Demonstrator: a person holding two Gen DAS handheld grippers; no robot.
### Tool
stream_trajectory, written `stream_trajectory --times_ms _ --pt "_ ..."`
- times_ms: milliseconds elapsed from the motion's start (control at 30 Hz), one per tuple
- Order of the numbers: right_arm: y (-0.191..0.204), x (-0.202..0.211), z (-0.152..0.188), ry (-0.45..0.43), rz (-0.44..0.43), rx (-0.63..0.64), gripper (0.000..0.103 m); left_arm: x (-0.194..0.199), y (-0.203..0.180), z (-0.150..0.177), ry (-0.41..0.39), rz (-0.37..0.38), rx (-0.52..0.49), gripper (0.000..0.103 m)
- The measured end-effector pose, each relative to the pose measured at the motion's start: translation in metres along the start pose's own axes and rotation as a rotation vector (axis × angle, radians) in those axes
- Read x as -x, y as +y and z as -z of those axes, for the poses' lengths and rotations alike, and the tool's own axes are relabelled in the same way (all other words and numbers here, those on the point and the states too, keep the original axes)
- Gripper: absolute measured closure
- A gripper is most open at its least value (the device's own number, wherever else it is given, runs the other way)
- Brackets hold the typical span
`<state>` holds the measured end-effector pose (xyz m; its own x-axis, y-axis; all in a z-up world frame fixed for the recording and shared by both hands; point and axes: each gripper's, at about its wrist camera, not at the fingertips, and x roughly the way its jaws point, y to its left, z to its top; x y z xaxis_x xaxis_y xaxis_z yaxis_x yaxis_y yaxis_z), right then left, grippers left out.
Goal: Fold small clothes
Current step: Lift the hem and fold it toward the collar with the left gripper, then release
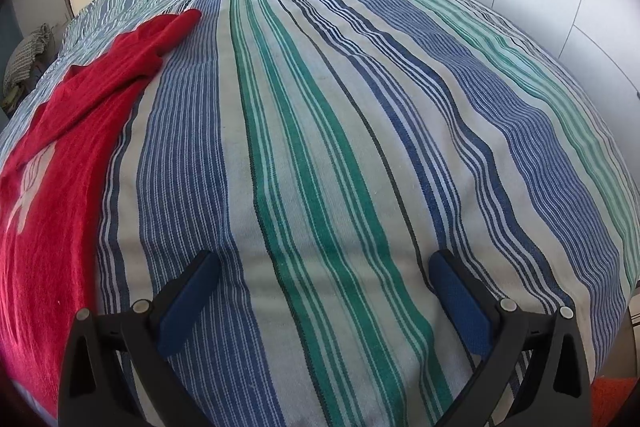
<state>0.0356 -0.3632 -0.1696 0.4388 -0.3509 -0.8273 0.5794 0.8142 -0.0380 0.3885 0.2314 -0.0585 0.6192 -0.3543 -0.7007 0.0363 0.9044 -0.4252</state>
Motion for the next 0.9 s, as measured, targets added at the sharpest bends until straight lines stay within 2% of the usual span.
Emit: stream_trajectory --times_ms 133,200,267,333,400,433,467,533,600,667,733,767,800,833,900 --pt "0.0 -0.001 -0.002 0.002 0.0 0.006 0.0 0.028 -0.154 -0.002 -0.051 0.244 -0.26 0.099" --pt "0.0 -0.002 -0.002 0.003 -0.002 0.007 0.0 0.036 -0.22 0.01 -0.053 0.352 -0.339 0.099" --pt "0.0 -0.002 -0.002 0.003 0.0 0.008 0.0 0.031 -0.278 0.031 -0.018 0.448 -0.387 0.098" --pt "0.0 -0.002 -0.002 0.003 0.001 0.008 0.0 0.013 -0.321 0.06 0.062 0.492 -0.433 0.093" --pt "0.001 -0.002 -0.002 0.003 0.001 0.01 0.0 -0.012 -0.345 0.091 0.162 0.475 -0.472 0.076" --pt "0.0 -0.002 -0.002 0.004 0.0 0.011 0.0 -0.026 -0.347 0.104 0.209 0.447 -0.479 0.074" --pt "0.0 -0.003 -0.002 0.004 -0.001 0.013 0.0 -0.033 -0.342 0.112 0.221 0.429 -0.47 0.074" --pt "0.0 -0.003 -0.001 0.003 -0.002 0.016 0.0 -0.044 -0.312 0.108 0.2 0.387 -0.419 0.071" --pt "0.0 -0.003 -0.001 0.002 -0.003 0.021 0.0 -0.06 -0.277 0.092 0.162 0.255 -0.368 0.065" --pt "0.001 -0.003 -0.001 0.003 -0.002 0.028 0.0 -0.079 -0.234 0.074 0.156 0.123 -0.311 0.065" --pt "0.002 -0.003 -0.001 0.003 0.001 0.031 0.0 -0.099 -0.192 0.06 0.193 0.079 -0.237 0.063" --pt "0.003 -0.003 -0.001 0.002 0.004 0.031 0.0 -0.106 -0.17 0.059 0.223 0.072 -0.212 0.057" --pt "0.003 -0.003 -0.001 0.001 0.006 0.032 0.0 -0.114 -0.16 0.06 0.256 0.068 -0.202 0.048" --pt "0.004 -0.003 -0.001 0.0 0.007 0.033 0.0 -0.124 -0.149 0.062 0.305 0.055 -0.196 0.044" --pt "0.004 -0.003 -0.001 -0.004 0.008 0.033 0.0 -0.135 -0.14 0.07 0.344 0.037 -0.201 0.04"
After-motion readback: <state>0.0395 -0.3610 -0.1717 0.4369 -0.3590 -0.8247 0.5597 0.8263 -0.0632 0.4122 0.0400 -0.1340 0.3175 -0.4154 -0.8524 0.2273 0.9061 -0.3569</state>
